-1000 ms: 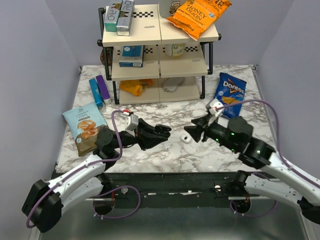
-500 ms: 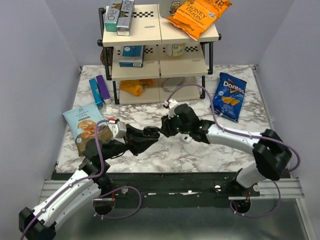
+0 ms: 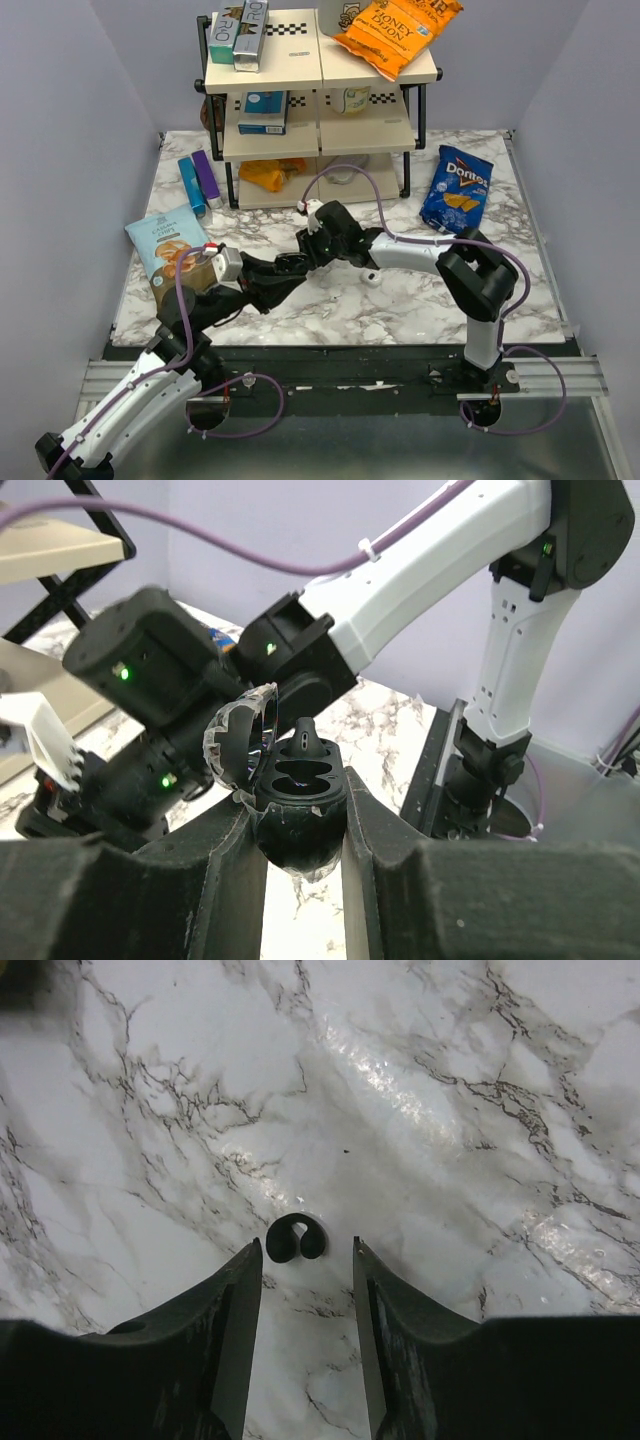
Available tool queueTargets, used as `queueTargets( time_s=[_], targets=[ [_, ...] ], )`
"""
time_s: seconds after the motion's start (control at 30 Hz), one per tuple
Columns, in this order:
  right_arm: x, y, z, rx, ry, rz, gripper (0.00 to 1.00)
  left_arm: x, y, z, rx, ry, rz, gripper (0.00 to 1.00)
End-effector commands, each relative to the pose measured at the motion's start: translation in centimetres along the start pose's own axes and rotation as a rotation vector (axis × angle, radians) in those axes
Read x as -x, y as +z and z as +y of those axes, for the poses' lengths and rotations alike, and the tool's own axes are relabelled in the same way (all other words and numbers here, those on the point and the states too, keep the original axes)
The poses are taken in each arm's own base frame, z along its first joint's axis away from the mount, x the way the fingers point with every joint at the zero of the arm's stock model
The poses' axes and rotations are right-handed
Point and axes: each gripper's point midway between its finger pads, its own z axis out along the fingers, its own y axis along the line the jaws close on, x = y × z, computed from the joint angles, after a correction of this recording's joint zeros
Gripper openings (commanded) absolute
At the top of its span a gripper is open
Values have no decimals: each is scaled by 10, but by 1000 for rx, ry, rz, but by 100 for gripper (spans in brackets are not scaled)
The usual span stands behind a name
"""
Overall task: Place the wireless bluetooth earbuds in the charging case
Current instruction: Pick up the earbud from the center of the board.
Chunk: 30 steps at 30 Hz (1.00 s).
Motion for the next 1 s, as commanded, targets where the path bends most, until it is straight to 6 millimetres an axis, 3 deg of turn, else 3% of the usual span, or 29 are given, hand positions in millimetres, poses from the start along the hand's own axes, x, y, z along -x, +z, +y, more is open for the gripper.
queueTargets(
  time_s=[0.0,0.17,0.27,0.43,0.6,0.97],
  targets=[
    [3,8,5,33,9,5,47,10,-1,2,31,17,-25,0],
    [1,4,16,76,15,4,45,8,-1,3,30,14,-20,0],
    [2,-2,31,124,15,-15,33,9,-1,2,29,15,-22,0],
    [-12,0,54,208,27,4,1,10,-1,1,26,15,-30,0],
    [-23,9,53,196,54,30,1,8,-1,2,25,8,-24,0],
    [-37,23,25,52,90,69,0,5,0,2,23,2,-16,0]
  ],
)
